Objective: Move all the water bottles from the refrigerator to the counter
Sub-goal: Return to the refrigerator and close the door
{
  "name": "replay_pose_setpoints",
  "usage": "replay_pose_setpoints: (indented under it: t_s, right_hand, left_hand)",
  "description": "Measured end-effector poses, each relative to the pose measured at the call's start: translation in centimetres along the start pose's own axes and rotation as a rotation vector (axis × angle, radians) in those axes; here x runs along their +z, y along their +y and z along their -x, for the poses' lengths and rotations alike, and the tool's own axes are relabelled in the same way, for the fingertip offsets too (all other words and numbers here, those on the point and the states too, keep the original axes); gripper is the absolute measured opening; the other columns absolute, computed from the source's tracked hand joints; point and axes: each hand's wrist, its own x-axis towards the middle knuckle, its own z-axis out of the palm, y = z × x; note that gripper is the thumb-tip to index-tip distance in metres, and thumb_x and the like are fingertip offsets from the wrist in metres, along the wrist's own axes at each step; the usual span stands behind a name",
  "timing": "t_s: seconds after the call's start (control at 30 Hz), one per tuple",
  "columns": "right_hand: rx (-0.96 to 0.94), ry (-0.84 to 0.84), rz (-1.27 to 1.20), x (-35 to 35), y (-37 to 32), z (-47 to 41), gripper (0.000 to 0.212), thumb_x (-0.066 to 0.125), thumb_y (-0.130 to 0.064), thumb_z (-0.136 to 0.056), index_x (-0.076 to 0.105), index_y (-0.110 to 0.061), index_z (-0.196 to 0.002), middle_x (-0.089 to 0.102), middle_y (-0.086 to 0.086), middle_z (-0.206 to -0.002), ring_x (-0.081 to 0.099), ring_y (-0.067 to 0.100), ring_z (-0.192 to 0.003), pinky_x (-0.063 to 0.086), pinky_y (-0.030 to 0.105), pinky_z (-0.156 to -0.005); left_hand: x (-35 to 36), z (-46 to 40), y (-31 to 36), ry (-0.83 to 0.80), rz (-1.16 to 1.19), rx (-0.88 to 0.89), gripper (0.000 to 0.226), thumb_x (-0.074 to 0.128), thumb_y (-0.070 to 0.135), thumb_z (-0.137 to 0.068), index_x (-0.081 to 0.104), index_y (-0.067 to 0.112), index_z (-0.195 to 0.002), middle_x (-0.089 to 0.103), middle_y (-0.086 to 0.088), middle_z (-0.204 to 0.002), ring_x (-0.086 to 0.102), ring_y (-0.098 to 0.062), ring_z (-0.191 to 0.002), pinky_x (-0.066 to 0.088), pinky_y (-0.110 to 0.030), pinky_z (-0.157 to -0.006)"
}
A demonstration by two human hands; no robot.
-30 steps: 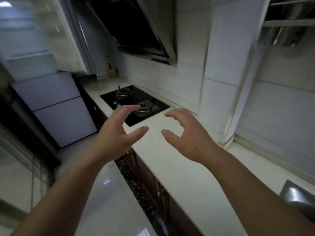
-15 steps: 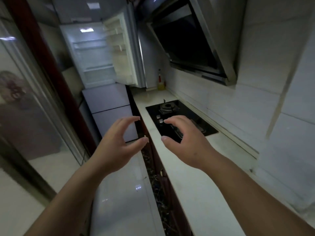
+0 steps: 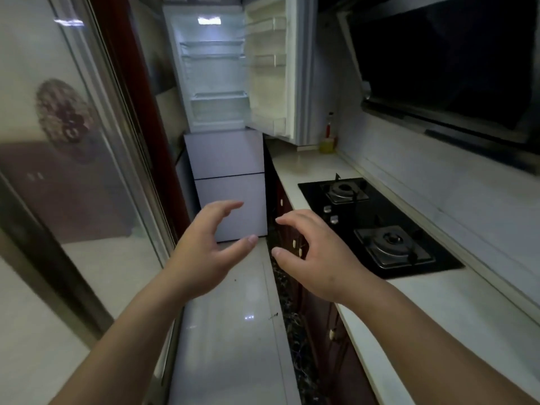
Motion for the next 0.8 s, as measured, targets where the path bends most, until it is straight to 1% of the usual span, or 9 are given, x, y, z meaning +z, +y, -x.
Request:
replay_pose_setpoints:
  t_s: [0.07,0.17,0.2,0.27,0.3,0.37,0.47,0.67,0.8]
  right_hand:
    - [0.003,0.001,0.014,1.8,-0.5,-4.0,0.051,0.059,-0.044,-0.087,0.046,-0.032,-0.135,0.037,-0.023,-0.134,0.036,-0.005,-0.125,0.035,0.023,-0.103]
    - [0.004,0.031,0.032,3.3,-1.2,-9.2,0.050,0.059,-0.044,-0.088,0.046,-0.032,-0.135,0.037,-0.023,-0.133,0.036,-0.005,-0.125,0.031,0.019,-0.103]
    - [0.000,0.047,0.037,3.8,-1.3,-10.7,0.050,0.059,-0.044,-0.088,0.046,-0.032,-0.135,0.037,-0.024,-0.133,0.035,-0.007,-0.124,0.029,0.015,-0.101]
    - [0.004,0.059,0.044,4.7,-1.4,-13.1,0.050,0.059,-0.043,-0.089,0.045,-0.033,-0.135,0.035,-0.026,-0.131,0.032,-0.011,-0.121,0.024,0.005,-0.093]
    - [0.011,0.057,0.044,5.2,-1.4,-14.1,0.050,0.059,-0.044,-0.089,0.045,-0.034,-0.135,0.035,-0.026,-0.131,0.031,-0.012,-0.120,0.024,0.003,-0.090]
    - [0.017,0.051,0.049,6.0,-1.3,-16.0,0.050,0.058,-0.045,-0.089,0.045,-0.034,-0.135,0.035,-0.027,-0.132,0.032,-0.012,-0.122,0.024,0.005,-0.092]
    - [0.020,0.067,0.045,6.7,-1.1,-18.9,0.050,0.059,-0.046,-0.088,0.045,-0.034,-0.135,0.036,-0.027,-0.131,0.034,-0.010,-0.122,0.027,0.013,-0.097]
    - [0.018,0.084,0.037,8.1,0.6,-24.1,0.048,0.059,-0.044,-0.088,0.047,-0.034,-0.134,0.038,-0.026,-0.132,0.034,-0.012,-0.121,0.025,0.006,-0.092]
    - [0.025,0.104,0.012,9.2,2.9,-27.4,0.045,0.059,-0.042,-0.088,0.050,-0.032,-0.131,0.041,-0.024,-0.130,0.038,-0.011,-0.120,0.029,0.008,-0.094]
  left_hand:
    - [-1.6,-2.8,-3.1,-0.003,-0.005,-0.003,0.070,0.065,0.056,-0.078,0.046,0.030,-0.139,0.047,0.018,-0.136,0.042,0.003,-0.127,0.032,-0.017,-0.100]
    - [-4.1,-6.7,-7.2,-0.009,0.012,0.008,0.074,0.066,0.065,-0.074,0.048,0.031,-0.137,0.049,0.018,-0.134,0.043,0.007,-0.124,0.030,-0.009,-0.096]
    - [-4.9,-7.8,-8.5,-0.004,0.014,0.014,0.072,0.066,0.063,-0.074,0.048,0.032,-0.137,0.050,0.017,-0.134,0.044,0.007,-0.125,0.032,-0.011,-0.098]
    - [-6.0,-9.8,-10.7,0.007,0.016,0.021,0.067,0.070,0.055,-0.078,0.049,0.031,-0.138,0.050,0.015,-0.136,0.044,0.002,-0.127,0.034,-0.020,-0.102]
    - [-6.4,-10.7,-11.6,0.012,0.013,0.027,0.067,0.070,0.053,-0.079,0.048,0.031,-0.138,0.050,0.014,-0.137,0.044,0.001,-0.128,0.035,-0.023,-0.103]
    - [-7.1,-12.5,-12.9,0.018,0.019,0.041,0.066,0.068,0.056,-0.079,0.048,0.033,-0.138,0.049,0.015,-0.137,0.043,0.001,-0.129,0.035,-0.025,-0.104]
    - [-7.7,-15.1,-14.5,0.016,0.036,0.070,0.069,0.063,0.062,-0.075,0.047,0.036,-0.136,0.049,0.017,-0.135,0.043,0.003,-0.127,0.034,-0.021,-0.103]
    - [-7.6,-19.5,-17.7,0.017,0.049,0.075,0.067,0.058,0.066,-0.072,0.047,0.041,-0.134,0.049,0.022,-0.133,0.043,0.007,-0.125,0.035,-0.022,-0.102]
    - [-7.1,-22.2,-19.8,0.008,0.036,0.060,0.069,0.058,0.066,-0.072,0.047,0.039,-0.135,0.048,0.021,-0.134,0.043,0.005,-0.127,0.036,-0.026,-0.104]
